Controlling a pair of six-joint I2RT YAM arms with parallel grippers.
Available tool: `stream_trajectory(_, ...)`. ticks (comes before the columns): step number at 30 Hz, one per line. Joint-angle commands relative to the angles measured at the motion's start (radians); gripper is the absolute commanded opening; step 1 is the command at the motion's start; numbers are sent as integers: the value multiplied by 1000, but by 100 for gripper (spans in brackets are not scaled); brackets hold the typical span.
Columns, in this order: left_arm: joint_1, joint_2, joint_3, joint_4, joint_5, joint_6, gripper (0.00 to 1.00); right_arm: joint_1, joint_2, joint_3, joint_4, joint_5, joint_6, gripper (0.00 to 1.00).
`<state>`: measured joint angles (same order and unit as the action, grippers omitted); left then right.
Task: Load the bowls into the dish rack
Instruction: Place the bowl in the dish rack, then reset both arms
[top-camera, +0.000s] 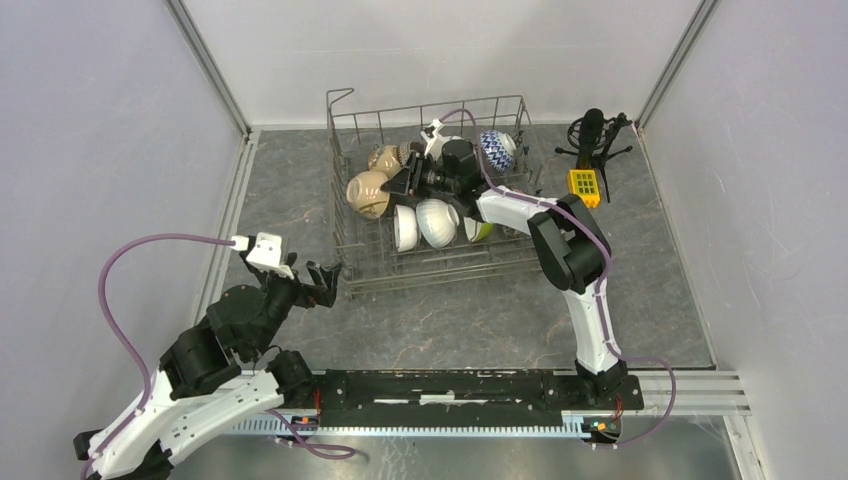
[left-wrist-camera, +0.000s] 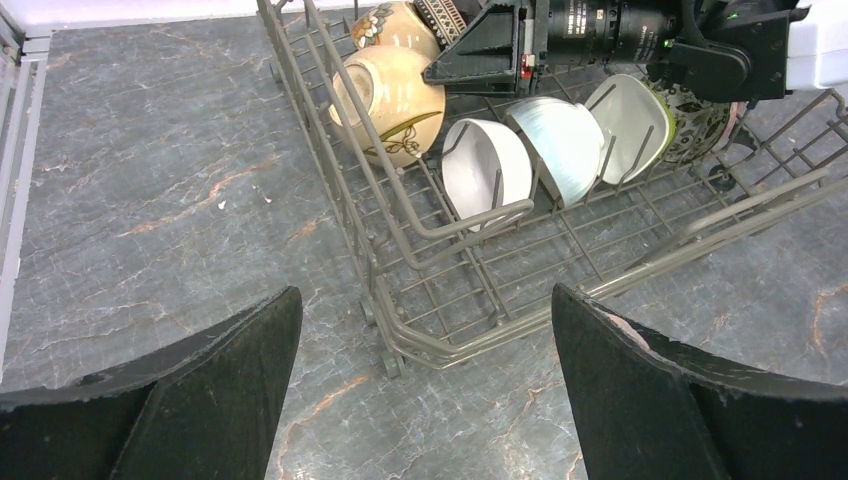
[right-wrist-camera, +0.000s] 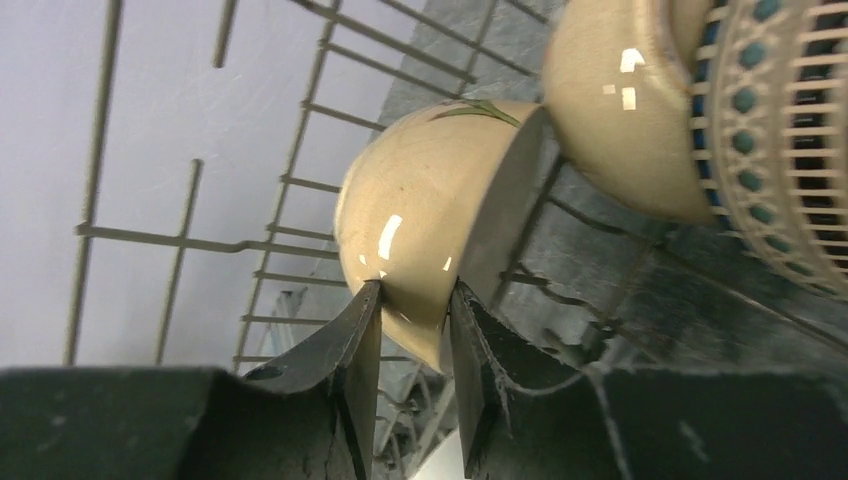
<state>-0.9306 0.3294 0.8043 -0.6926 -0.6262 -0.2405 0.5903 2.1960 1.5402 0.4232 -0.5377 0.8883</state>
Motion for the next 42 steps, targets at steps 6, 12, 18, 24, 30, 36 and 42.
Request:
stream_trajectory(6,9,5,-2,36,-4,32,100,-55,-45,2,-145,154,-157,38)
stream_trajectory(12,9,2,-2,33,-3,30,100,-61,-92,-24,-128,155,-170,40)
stream_trajectory(18,9,5,-1,30,5,25,100,-73,-177,-4,-173,161,-257,46)
stream_trajectory(24,11,8,-1,28,-1,22,100,-91,-335,-50,-216,167,-364,54)
stream_trajectory(30,10,29,0,21,-3,24,100,-96,-528,-137,-297,224,-509,76)
stream_trajectory(36,12,36,4,10,-12,5,100,-95,-752,-297,-358,313,-609,98)
stream_trajectory(42,12,26,4,6,-23,-4,100,-96,-984,-475,-397,362,-631,98)
